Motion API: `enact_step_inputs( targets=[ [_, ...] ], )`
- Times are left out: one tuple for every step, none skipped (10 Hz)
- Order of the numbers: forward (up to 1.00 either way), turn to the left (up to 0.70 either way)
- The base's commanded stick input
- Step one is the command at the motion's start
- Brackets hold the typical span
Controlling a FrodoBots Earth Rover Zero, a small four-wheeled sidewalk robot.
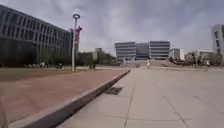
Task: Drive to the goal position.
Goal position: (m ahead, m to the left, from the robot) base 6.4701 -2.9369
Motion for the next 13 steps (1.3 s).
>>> enact_step_inputs(
  targets=[
    [1.0, 0.0],
    [1.0, 0.0],
    [1.0, 0.0],
    [1.0, 0.0],
    [1.0, 0.0],
    [0.98, 0.0],
    [0.79, 0.0],
    [0.77, -0.23],
    [0.76, -0.38],
    [0.75, -0.37],
    [0.73, -0.37],
    [0.76, -0.35],
    [0.77, -0.37]
  ],
)
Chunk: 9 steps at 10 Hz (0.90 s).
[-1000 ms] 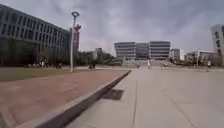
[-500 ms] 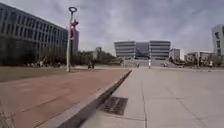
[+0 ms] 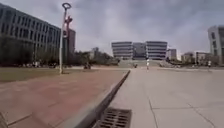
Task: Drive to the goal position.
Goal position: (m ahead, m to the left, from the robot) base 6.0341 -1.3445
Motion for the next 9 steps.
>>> enact_step_inputs(
  targets=[
    [0.77, -0.38],
    [0.77, -0.38],
    [0.79, -0.33],
    [0.78, -0.34],
    [0.74, -0.37],
    [0.73, -0.37],
    [0.91, 0.0],
    [1.0, 0.0],
    [1.0, 0.0]
  ],
)
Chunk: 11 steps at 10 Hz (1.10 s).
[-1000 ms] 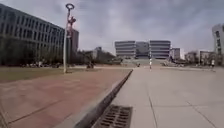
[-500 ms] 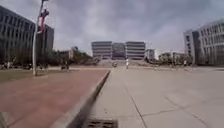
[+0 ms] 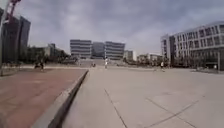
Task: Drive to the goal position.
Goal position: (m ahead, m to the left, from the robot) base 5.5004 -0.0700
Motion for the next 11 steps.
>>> enact_step_inputs(
  targets=[
    [1.0, 0.0],
    [1.0, 0.0],
    [1.0, 0.0],
    [1.0, 0.0],
    [1.0, 0.0],
    [1.0, 0.0],
    [1.0, 0.0],
    [1.0, 0.0],
    [1.0, 0.0],
    [1.0, 0.0],
    [1.0, 0.0]
  ],
)
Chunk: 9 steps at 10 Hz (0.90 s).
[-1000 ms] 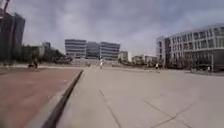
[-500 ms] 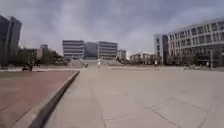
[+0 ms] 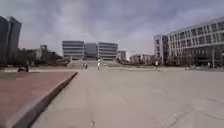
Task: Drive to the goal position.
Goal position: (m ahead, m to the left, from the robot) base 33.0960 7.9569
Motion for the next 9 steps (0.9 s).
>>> enact_step_inputs(
  targets=[
    [1.0, 0.15],
    [1.0, 0.19],
    [1.0, 0.0],
    [1.0, 0.0],
    [1.0, 0.0],
    [1.0, 0.0],
    [1.0, 0.0],
    [1.0, 0.0],
    [1.0, 0.0]
  ],
)
